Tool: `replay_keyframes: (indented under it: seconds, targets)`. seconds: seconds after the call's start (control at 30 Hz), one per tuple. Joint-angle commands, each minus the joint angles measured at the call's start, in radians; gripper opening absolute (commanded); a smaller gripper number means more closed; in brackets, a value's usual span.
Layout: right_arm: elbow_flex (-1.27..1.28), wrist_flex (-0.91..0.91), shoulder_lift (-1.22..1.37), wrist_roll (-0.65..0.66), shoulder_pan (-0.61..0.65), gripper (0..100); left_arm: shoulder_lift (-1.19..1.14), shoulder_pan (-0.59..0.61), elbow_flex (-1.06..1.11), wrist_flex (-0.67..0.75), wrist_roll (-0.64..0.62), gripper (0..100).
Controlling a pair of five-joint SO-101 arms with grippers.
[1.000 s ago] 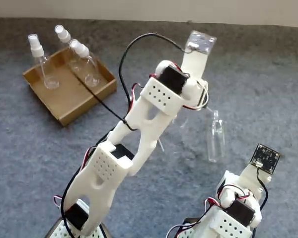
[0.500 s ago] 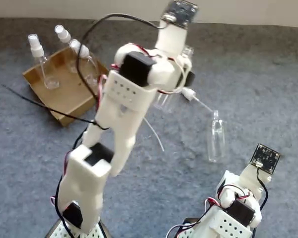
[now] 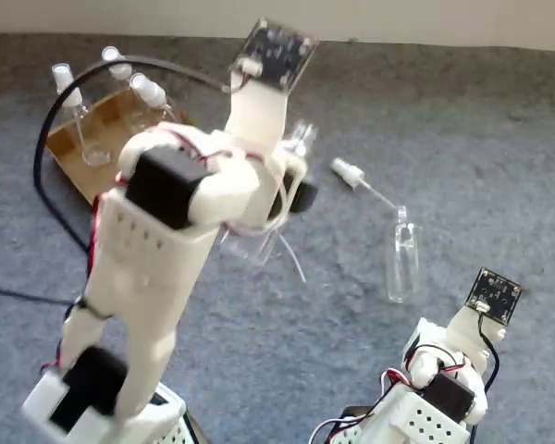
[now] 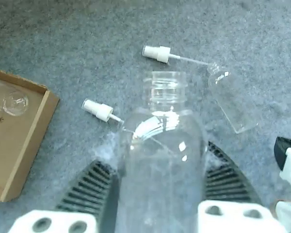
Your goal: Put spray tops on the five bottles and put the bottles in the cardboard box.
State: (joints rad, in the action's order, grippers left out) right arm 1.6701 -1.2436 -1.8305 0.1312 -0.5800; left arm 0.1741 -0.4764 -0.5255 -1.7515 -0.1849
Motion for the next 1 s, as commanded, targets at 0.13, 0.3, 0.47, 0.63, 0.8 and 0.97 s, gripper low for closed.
replay_keyframes:
  seconds: [0.13,0.3,0.47,0.63,0.8,0.97]
  targets:
    - [0.134,-0.007,-0.005,0.009,-0.004,1.9,0.302,0.027,0.415,0.011,0.379,8]
    - [0.134,-0.007,-0.005,0.009,-0.004,1.9,0.386,0.171,0.644,0.158,0.531,8]
    - [0.134,-0.007,-0.005,0.009,-0.004,1.9,0.412,0.363,0.921,0.404,0.595,8]
    - [0.134,-0.007,-0.005,0.009,-0.004,1.9,0.417,0.387,1.194,0.641,0.591,8]
    - [0.134,-0.007,-0.005,0.009,-0.004,1.9,0.409,0.387,1.307,0.71,0.595,7]
    - [0.134,-0.007,-0.005,0.009,-0.004,1.9,0.407,0.386,1.336,0.735,0.595,8]
